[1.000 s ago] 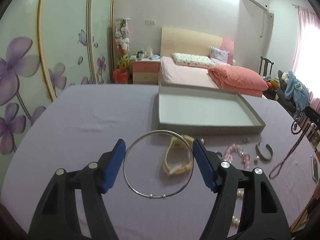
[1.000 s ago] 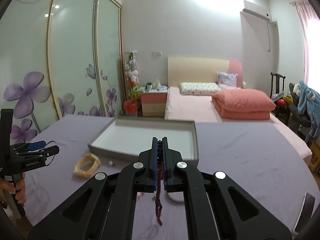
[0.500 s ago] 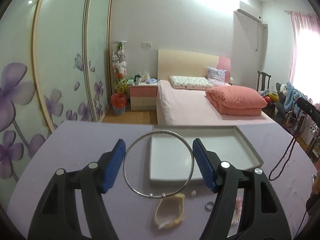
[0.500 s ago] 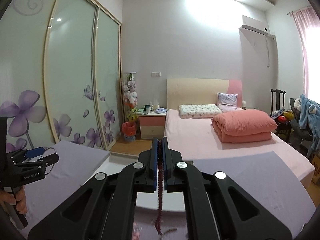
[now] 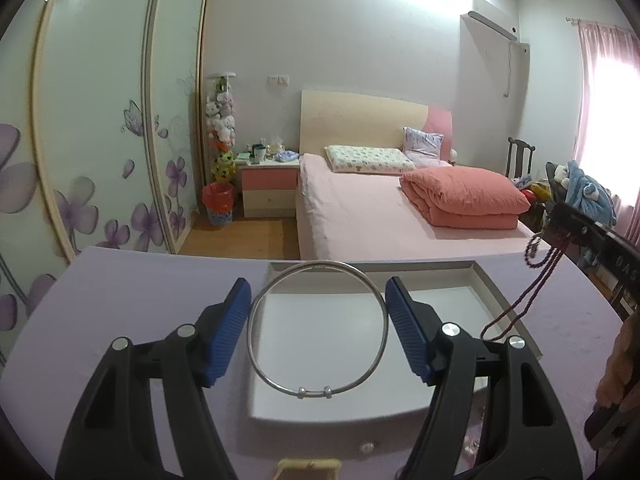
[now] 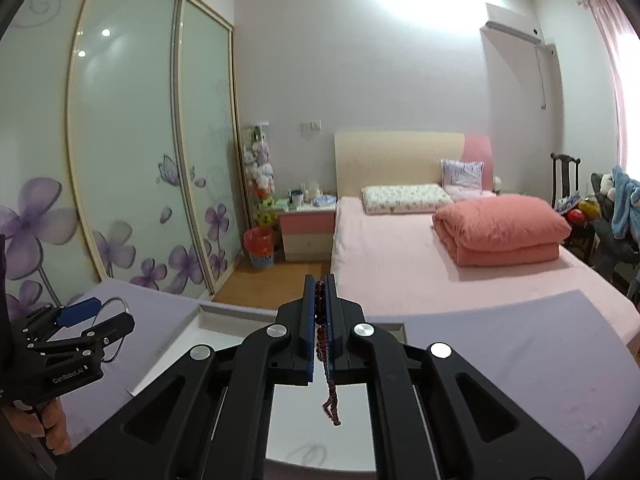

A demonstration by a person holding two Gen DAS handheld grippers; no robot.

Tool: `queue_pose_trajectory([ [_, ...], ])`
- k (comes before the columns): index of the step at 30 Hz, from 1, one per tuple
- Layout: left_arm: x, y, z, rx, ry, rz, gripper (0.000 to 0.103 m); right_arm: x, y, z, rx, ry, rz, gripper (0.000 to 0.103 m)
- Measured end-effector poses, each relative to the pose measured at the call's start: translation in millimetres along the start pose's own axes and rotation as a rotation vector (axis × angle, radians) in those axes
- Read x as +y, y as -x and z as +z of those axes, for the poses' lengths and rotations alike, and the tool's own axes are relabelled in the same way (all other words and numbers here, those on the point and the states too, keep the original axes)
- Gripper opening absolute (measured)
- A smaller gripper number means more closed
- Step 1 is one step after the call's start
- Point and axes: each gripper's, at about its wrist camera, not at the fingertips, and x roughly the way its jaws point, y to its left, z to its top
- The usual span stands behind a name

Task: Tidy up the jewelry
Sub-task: 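Lower the bangle and necklace into the gray tray and open both tools, then grasp the pearl bracelet with the left tool while the right tool withdraws from the tray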

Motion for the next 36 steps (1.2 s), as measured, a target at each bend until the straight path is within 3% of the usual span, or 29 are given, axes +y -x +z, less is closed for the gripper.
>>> queue_pose_trajectory([
  [11,-12.2,-63.1,-14.5,0.110,-0.004,-0.014,0.068,0.4,-38.5,-29.3,0.128,-0.008,0.029,0.008],
  [13,-12.3,-67.7,-17.0,0.117,0.001,-0.013,0.068,-2.0,-38.2,-28.4,0.129,-0.004,0.029,0.030],
  [15,-12.2,-71.2,-18.3,0.123,-0.001,-0.010,0.068,-2.2,-37.2,-27.6,0.117,-0.009,0.029,0.038],
  [24,-13.2,-90.9,-29.6,0.193,-0.004,-0.002,0.069,-5.2,-40.3,-27.1,0.117,-0.019,0.031,0.038],
  [36,0.1,-86.1,-25.4,0.161,0.024,0.015,0.071,-5.6,-38.9,-28.3,0.116,-0.010,0.033,0.038],
])
